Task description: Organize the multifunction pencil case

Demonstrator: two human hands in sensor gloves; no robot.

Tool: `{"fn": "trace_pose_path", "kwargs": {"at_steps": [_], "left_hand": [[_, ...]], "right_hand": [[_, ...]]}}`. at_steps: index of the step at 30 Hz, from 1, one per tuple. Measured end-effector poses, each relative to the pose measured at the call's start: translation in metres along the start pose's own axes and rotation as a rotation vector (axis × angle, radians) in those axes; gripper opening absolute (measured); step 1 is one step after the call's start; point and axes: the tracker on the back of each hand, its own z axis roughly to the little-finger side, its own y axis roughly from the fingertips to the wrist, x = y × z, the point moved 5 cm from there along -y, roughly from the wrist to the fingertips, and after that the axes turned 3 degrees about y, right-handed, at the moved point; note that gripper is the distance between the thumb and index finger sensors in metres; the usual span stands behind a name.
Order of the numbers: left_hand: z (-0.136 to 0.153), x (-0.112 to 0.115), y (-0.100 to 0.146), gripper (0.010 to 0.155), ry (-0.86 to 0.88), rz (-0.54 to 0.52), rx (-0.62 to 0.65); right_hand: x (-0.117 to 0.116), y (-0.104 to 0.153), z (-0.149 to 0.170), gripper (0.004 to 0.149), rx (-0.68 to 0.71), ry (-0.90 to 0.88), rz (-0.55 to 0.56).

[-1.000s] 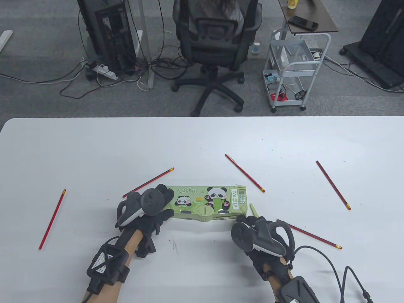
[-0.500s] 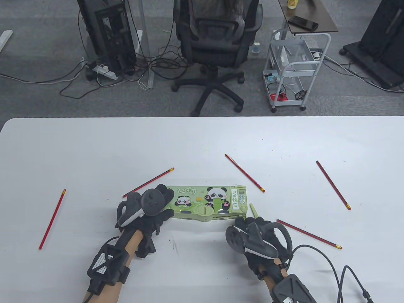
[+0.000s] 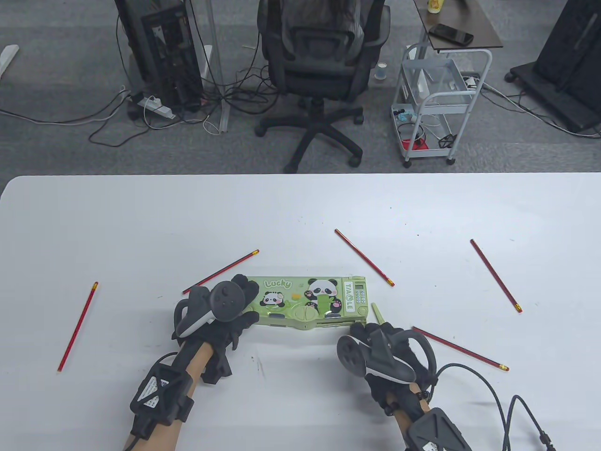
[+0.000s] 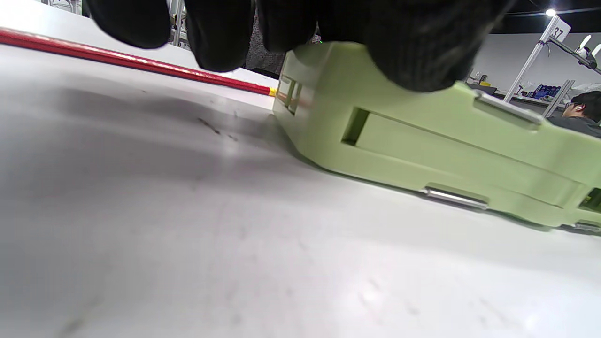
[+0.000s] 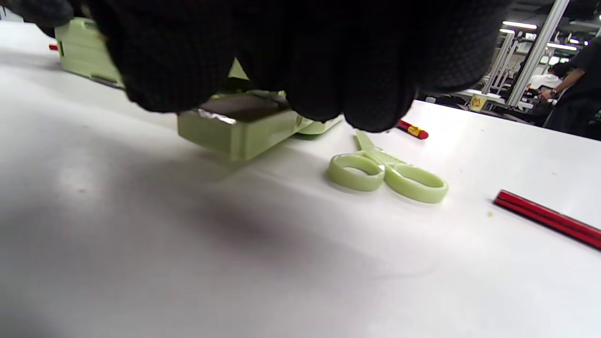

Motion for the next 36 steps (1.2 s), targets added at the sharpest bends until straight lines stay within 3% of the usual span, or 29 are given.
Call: {"fn": "trace_pose_path", "kwargs": {"at_steps": [6,12,26,36], "left_hand": [[0.000,0.000,0.000,0.068,0.008,0.001,0.000],[0.001,0.000,0.000,0.068,0.011,0.001,0.000],[0.001,-0.001,0.000,0.068,0.012,-0.003,0.004],[0.001,-0.001,0.000,0.068,0.013,0.000,0.003]], "right_hand": [[0.011,0.008,0.034,0.068,-0.056,-0.063,0.090],[-0.013,0.002,0.049,0.092,-0.050,-0.079,-0.023],[-0.022,-0.021,0.016,0.109,-0.052,0.063,-0.047],[-0.025,-0.049,0.008,0.117,-0.065,0.047,-0.117]]}}
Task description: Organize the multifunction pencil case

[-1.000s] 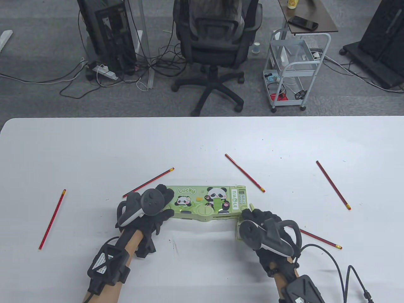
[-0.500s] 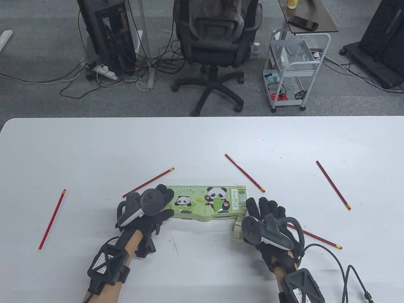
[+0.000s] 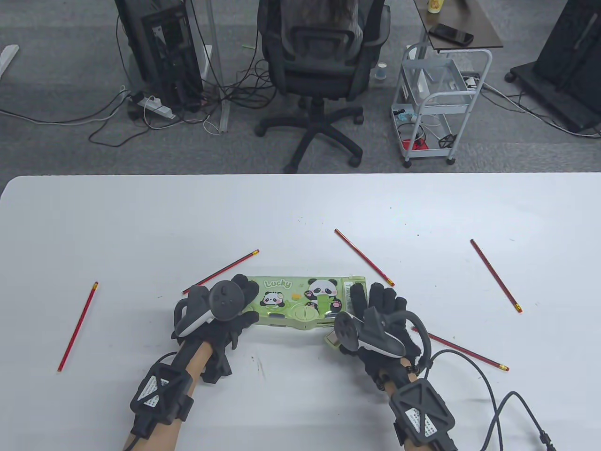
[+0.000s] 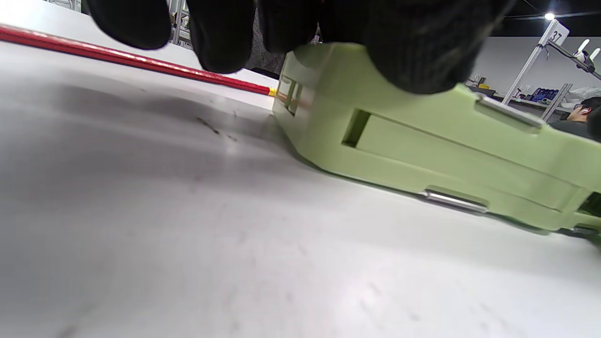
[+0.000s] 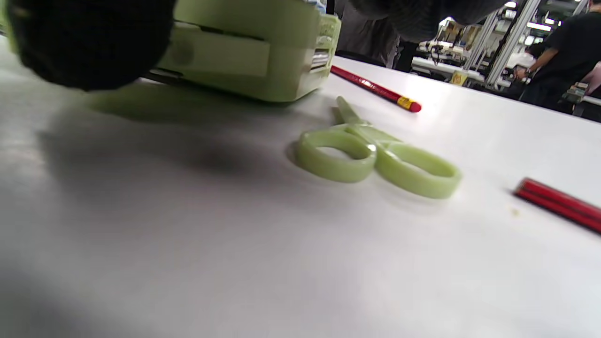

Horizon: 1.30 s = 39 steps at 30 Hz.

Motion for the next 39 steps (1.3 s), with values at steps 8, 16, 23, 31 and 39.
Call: {"fn": "trace_pose_path", "kwargs": {"at_steps": [8,16,23,31,39], "left_hand": [[0.001,-0.001,-0.001,0.067,0.009,0.008,-0.002],[0.001,-0.001,-0.001,0.067,0.011,0.015,-0.005],[0.001,-0.001,-0.002,0.067,0.007,0.021,-0.007],[0.001,-0.001,-0.002,0.067,0.015,0.025,-0.007],[0.001,-0.001,-0.002,0.067,0.013,0.023,-0.009]], "right_hand": [[0.000,-0.018,-0.001,0.121,-0.006,-0.018,-0.060],[0.005,-0.031,-0.007,0.121,-0.024,-0.013,-0.038],[0.001,-0.039,-0.010,0.118,-0.054,-0.045,-0.045],[0.002,-0.039,-0.008,0.115,-0.062,-0.075,-0.039],[0.007,-0.039,-0.011,0.112,-0.102,-0.022,0.005]]}}
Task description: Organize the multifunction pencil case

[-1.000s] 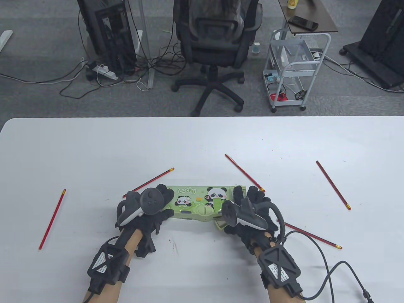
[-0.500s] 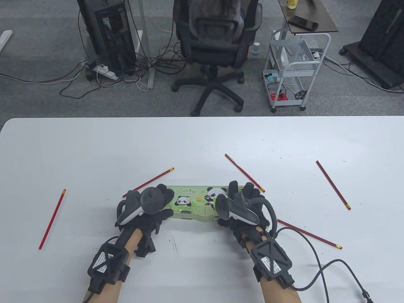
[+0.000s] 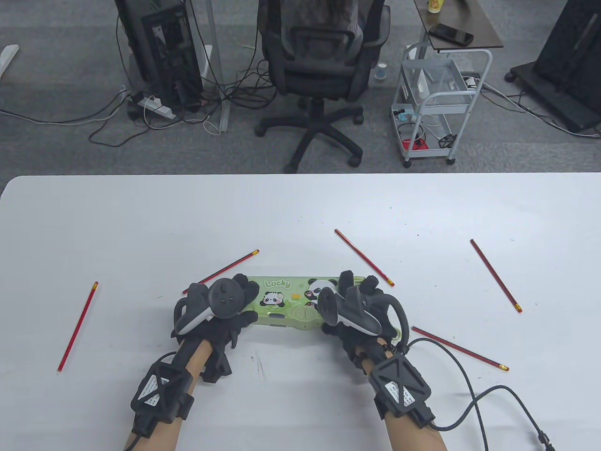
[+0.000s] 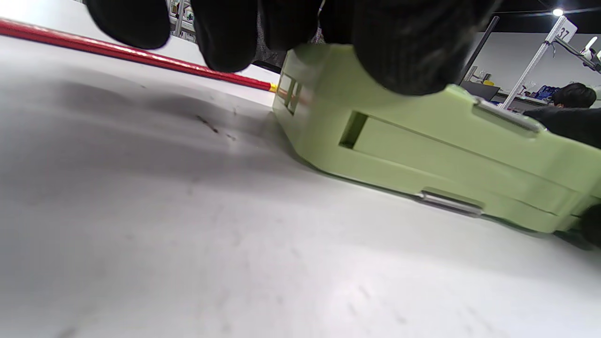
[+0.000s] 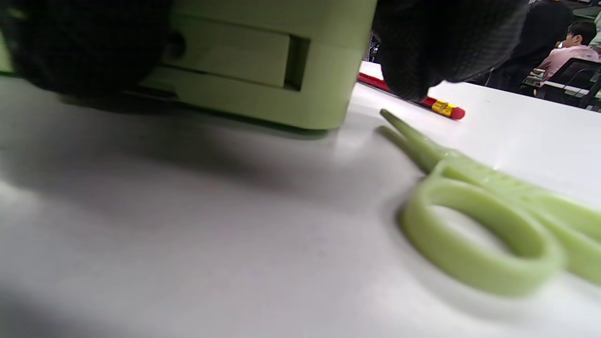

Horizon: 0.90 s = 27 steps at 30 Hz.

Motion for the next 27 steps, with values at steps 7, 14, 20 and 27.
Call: {"fn": "trace_pose_path", "kwargs": {"at_steps": [7,14,20,27], "left_hand": [[0.000,0.000,0.000,0.067,0.005,0.004,0.001],[-0.001,-0.001,-0.002,0.067,0.019,0.039,-0.016],[-0.007,-0.005,-0.006,0.068,-0.016,0.116,-0.053],[-0.044,-0.015,-0.023,0.079,-0.187,0.191,-0.230]], "right_hand": [[0.000,0.000,0.009,0.109,0.026,-0.061,0.001],[0.002,0.002,0.033,0.098,0.118,-0.224,-0.016],[0.001,0.002,0.046,0.089,0.158,-0.288,-0.041],[0.000,0.000,0.052,0.086,0.167,-0.346,-0.071]]}}
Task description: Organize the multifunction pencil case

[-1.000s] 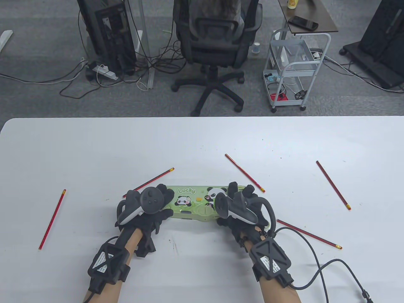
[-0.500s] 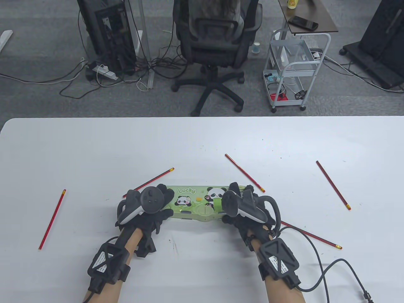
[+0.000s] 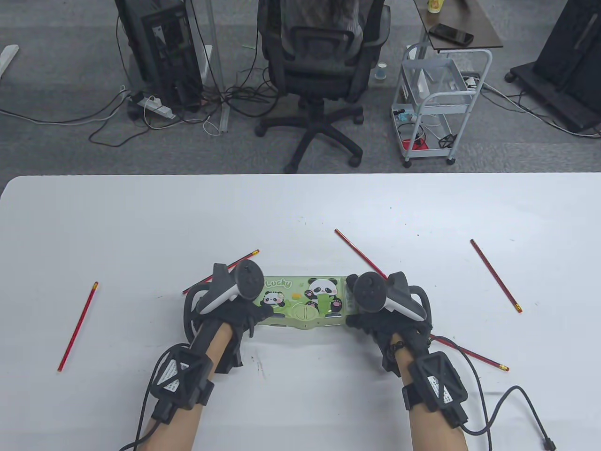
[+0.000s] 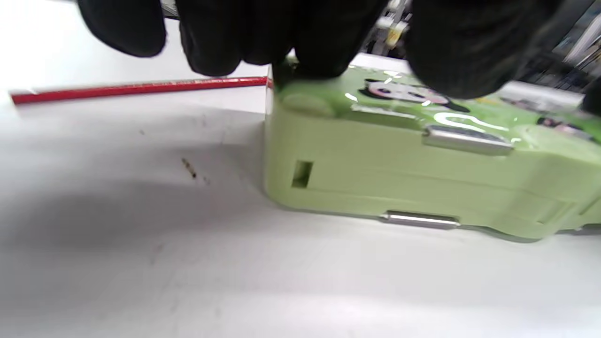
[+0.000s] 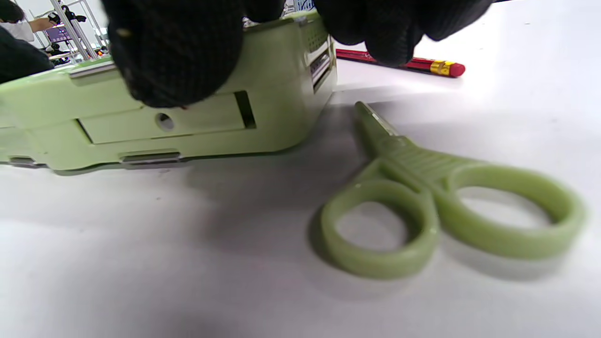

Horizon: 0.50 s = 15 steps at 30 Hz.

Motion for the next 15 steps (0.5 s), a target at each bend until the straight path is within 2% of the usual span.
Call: {"fn": "trace_pose_path", "kwargs": {"at_steps": [3,7,10,15], "left_hand": [[-0.025,0.002,-0.007,0.090,-0.082,0.072,-0.109],[-0.042,0.007,-0.014,0.100,-0.134,0.153,-0.200],[-0.048,0.008,-0.019,0.099,-0.156,0.157,-0.246],[-0.053,0.012,-0.023,0.099,-0.124,0.223,-0.288]], "right_hand": [[0.000,0.001,0.003,0.084,-0.001,-0.033,0.001],[0.000,0.002,0.005,0.082,0.000,-0.052,0.010],[0.000,0.003,0.006,0.082,0.000,-0.066,0.014],[0.000,0.004,0.005,0.082,-0.001,-0.061,0.019]]}}
